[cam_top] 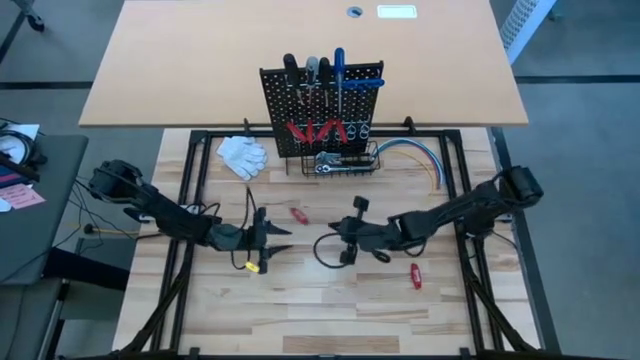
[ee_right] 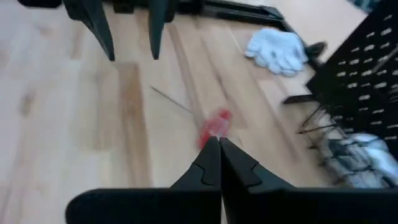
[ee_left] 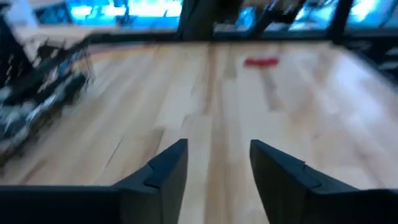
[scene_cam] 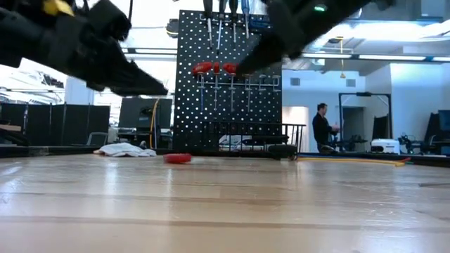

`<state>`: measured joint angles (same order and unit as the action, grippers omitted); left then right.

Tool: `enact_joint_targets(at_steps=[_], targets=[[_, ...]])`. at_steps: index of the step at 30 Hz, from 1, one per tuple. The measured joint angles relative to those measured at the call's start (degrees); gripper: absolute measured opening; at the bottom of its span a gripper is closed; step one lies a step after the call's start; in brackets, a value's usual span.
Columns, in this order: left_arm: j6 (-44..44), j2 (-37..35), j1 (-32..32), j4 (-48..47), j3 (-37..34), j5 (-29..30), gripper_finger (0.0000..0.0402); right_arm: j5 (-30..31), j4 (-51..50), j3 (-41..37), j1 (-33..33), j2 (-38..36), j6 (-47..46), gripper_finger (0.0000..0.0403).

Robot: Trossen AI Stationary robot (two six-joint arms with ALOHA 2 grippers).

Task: Hang tools onto peg board
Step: Hang the red allen wrench on the pegboard

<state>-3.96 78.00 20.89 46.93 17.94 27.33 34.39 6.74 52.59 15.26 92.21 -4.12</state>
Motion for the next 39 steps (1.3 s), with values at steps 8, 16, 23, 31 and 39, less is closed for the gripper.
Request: enact_joint_targets(at_steps=[8, 16, 23, 31, 39], targets=[[-8.8, 0.0, -4.6, -16.7, 0.2, 0.7, 0.0198, -0.6, -0.3, 8.0, -1.1, 11.8, -0.6, 0.0024], [-13.9, 3.9, -7.9, -26.3, 2.3, 2.7, 0.0199, -2.7, -1.0, 9.7, -1.1, 17.0, -2.0, 0.0100], [-13.5, 13.0, -10.2, -25.2, 4.8, 0.4, 0.0140, -2.8, -1.0, 9.7, -0.6, 16.2, -1.7, 0.0122], [-10.4, 12.4, -11.2, -28.8, 6.4, -3.2, 0.0009, -3.1, 3.6, 6.6, -0.3, 16.1, 2.6, 0.0123], [-5.0, 5.0, -9.6, -28.8, 6.0, -11.9, 0.0002, -13.5, 17.8, 0.3, -1.9, 16.1, 7.8, 0.0134]])
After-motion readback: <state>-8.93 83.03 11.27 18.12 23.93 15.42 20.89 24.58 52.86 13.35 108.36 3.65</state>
